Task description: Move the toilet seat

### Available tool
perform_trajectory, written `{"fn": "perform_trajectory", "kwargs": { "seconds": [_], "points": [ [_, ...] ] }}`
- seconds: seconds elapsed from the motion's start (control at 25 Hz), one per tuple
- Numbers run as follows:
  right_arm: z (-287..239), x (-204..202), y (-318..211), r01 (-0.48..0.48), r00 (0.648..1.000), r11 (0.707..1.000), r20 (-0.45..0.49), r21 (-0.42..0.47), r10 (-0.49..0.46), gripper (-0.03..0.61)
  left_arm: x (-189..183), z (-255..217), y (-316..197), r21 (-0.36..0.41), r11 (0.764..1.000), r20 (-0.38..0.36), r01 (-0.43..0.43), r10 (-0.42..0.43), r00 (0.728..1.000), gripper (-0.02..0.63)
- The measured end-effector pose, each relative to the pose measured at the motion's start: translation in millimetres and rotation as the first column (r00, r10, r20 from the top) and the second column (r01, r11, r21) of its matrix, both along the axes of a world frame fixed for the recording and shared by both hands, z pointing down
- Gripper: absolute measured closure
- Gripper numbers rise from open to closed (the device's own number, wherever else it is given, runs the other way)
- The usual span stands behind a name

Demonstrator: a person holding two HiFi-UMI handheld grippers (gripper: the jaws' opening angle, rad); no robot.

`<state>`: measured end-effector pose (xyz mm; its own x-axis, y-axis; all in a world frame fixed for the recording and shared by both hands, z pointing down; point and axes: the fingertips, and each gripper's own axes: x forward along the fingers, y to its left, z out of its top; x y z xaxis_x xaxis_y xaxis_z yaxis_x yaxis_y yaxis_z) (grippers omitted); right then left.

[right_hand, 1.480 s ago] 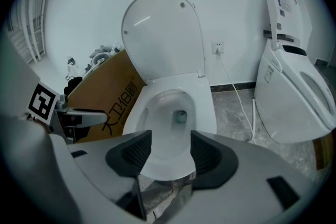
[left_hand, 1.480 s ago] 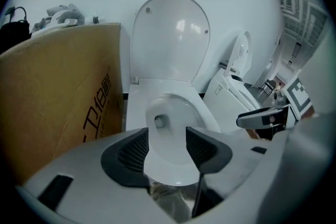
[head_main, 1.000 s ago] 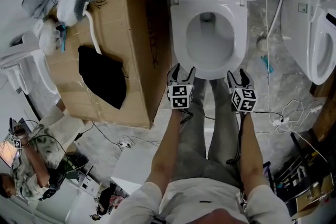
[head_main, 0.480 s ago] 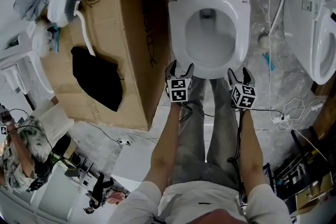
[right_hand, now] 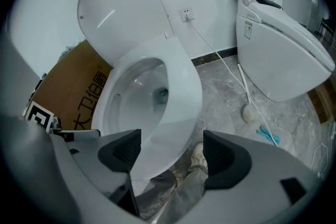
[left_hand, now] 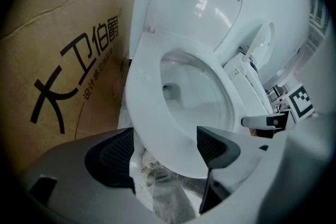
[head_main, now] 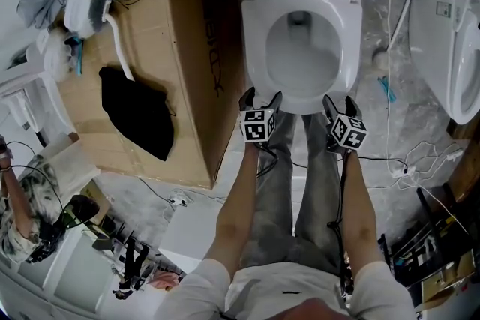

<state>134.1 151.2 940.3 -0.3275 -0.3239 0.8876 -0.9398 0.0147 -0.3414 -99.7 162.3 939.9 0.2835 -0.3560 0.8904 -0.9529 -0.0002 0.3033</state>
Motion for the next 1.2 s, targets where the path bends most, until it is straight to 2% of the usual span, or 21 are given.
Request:
{"fn": "perform_trajectory", "kwargs": {
  "seconds": [0.12,0.28,0.4,0.68,1.2],
  "points": [
    [3,-10,1,0.033,0.999,0.999,0.010,0.000,-0.033,0.229,0,6,-2,-0.001,1.000,0.014,0.002,-0.001,1.000,0.268],
    [3,-10,1,0.017,1.000,1.000,-0.004,-0.016,-0.017,0.230,-1,7,-1,-0.005,1.000,0.025,0.018,-0.018,1.000,0.268],
    [1,-9,3,0.054,0.998,0.998,-0.021,-0.030,-0.055,0.230,-1,6,-1,-0.014,1.000,0.037,0.019,-0.018,0.999,0.268],
    [-15,-10,3,0.037,0.999,0.999,-0.023,-0.009,-0.037,0.230,-2,-12,-1,0.012,1.000,0.038,0.016,-0.016,0.999,0.268],
    [-47,-9,5,0.111,0.993,0.994,-0.030,-0.015,-0.111,0.230,-2,-43,-2,0.029,0.999,0.027,0.021,-0.021,0.999,0.268]
  ]
}}
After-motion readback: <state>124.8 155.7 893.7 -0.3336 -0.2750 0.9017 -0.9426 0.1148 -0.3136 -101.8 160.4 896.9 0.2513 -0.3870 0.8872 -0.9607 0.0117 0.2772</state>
